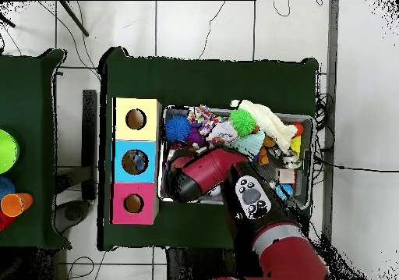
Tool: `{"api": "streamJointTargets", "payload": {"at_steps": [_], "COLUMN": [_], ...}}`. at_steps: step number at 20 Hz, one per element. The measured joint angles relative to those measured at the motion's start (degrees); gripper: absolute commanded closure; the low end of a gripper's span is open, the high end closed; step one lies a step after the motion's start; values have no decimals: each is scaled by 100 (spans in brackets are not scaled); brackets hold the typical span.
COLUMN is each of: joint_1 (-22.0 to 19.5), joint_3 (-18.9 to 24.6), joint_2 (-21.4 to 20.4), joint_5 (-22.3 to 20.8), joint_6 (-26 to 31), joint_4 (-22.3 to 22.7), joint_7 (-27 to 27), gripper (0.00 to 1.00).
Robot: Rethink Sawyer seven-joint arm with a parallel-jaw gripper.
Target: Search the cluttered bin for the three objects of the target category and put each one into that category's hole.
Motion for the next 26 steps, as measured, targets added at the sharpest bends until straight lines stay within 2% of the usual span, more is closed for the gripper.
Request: {"api": "streamJointTargets", "payload": {"at_steps": [8,20,21,26], "joint_1": [39,226,312,385], "joint_3": [9,7,-9,-26], "joint_2": [-312,-564,-590,-592], "joint_5": [71,73,72,71], "joint_6": [281,355,356,356], "joint_4": [150,292,295,296], "joint_7": [0,0,0,0], "gripper": [100,100,0,0]}}
